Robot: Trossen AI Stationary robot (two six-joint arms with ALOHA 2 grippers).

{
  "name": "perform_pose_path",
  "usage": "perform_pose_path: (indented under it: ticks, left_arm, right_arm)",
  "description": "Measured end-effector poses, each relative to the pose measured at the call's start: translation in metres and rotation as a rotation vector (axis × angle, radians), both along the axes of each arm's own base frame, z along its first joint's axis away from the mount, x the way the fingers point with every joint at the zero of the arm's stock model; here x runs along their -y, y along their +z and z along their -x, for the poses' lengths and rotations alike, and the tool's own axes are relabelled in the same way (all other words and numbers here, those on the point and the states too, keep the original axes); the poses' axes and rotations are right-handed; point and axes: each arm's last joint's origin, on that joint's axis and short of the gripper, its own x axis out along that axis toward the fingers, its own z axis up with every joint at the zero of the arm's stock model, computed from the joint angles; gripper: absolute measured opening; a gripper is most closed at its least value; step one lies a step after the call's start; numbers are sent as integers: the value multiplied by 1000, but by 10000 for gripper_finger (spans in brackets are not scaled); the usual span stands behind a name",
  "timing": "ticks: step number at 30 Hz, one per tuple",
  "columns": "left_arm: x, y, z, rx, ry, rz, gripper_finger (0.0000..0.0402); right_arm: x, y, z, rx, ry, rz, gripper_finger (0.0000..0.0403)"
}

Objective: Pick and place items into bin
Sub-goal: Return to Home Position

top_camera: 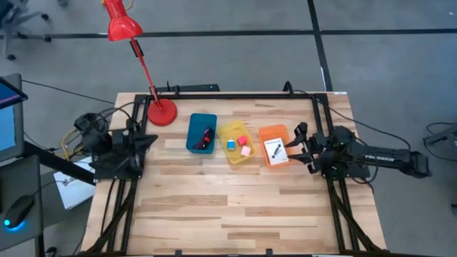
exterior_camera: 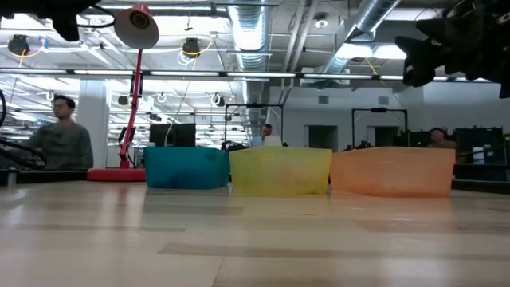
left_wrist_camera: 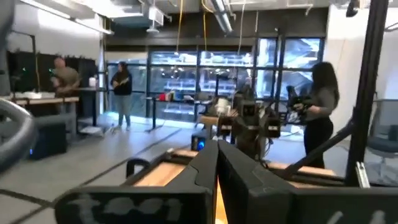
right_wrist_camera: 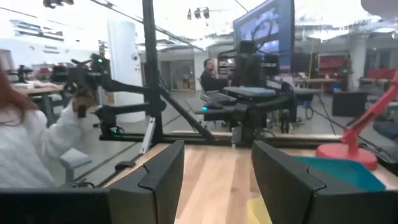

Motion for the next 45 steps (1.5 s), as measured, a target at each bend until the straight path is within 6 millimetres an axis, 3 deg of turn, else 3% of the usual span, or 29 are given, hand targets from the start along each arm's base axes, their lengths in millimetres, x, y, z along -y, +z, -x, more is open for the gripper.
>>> perform_pose_path:
  ticks: [4, 11, 19, 29, 38, 45]
  left_arm:
    - [-1, 4, 2, 5, 0, -11, 0]
    - [11, -23, -9, 14, -174, -5, 0]
    - [21, -49, -16, -17, -312, 47, 0]
    - [23, -63, -18, -135, -342, 75, 0]
    - [23, -76, -19, -271, -311, -123, 0]
    - [23, -77, -19, -287, -318, -67, 0]
  right_arm:
    - [-1, 2, 4, 32, -7, 45, 182]
    - [4, 2, 4, 37, -191, 45, 182]
    - [4, 1, 3, 12, -183, -39, 182]
    - [4, 1, 3, 8, -179, -67, 182]
    - [4, 1, 3, 8, -179, -67, 182]
    - [4, 1, 3, 8, -179, -67, 182]
